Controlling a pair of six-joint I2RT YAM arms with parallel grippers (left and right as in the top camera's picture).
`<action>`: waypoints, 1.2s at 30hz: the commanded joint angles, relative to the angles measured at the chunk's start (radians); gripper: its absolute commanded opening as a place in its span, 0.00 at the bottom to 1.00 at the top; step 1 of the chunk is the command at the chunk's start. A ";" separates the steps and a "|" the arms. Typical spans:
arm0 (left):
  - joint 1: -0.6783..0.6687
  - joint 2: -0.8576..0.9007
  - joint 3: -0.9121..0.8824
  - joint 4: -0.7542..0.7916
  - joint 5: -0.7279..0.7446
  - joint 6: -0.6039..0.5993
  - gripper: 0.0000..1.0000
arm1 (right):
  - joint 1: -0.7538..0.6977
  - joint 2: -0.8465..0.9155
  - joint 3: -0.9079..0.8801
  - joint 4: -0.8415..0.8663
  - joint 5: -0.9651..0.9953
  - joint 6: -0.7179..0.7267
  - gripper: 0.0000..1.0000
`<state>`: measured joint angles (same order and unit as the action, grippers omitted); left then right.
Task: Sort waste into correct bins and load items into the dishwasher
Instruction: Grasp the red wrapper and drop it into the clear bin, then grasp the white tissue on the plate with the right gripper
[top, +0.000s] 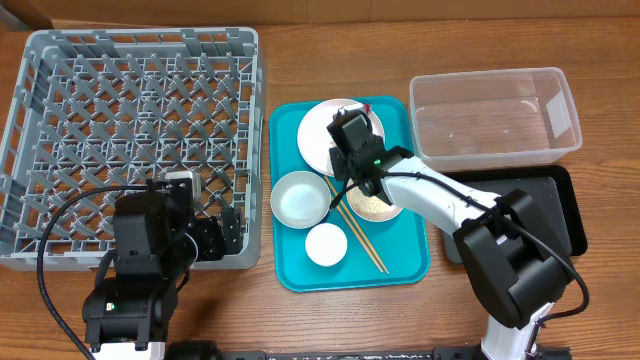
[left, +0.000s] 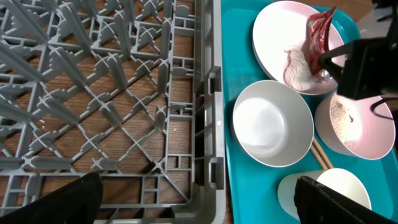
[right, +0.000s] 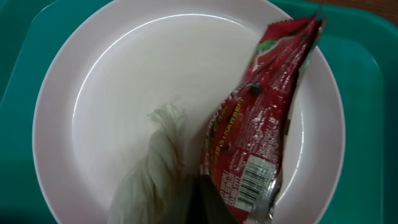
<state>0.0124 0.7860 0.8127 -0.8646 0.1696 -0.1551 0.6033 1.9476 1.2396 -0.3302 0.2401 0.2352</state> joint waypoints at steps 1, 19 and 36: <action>-0.006 -0.001 0.025 0.002 0.015 -0.010 1.00 | -0.008 -0.093 0.095 -0.070 0.014 0.002 0.04; -0.006 -0.001 0.025 0.009 0.015 -0.010 1.00 | -0.286 -0.283 0.177 -0.299 0.055 0.022 0.04; -0.006 -0.001 0.025 0.009 0.015 -0.010 1.00 | -0.304 -0.254 0.175 -0.321 -0.331 0.061 0.68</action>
<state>0.0124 0.7860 0.8127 -0.8604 0.1726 -0.1551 0.2466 1.6974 1.4040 -0.6811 0.0891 0.2913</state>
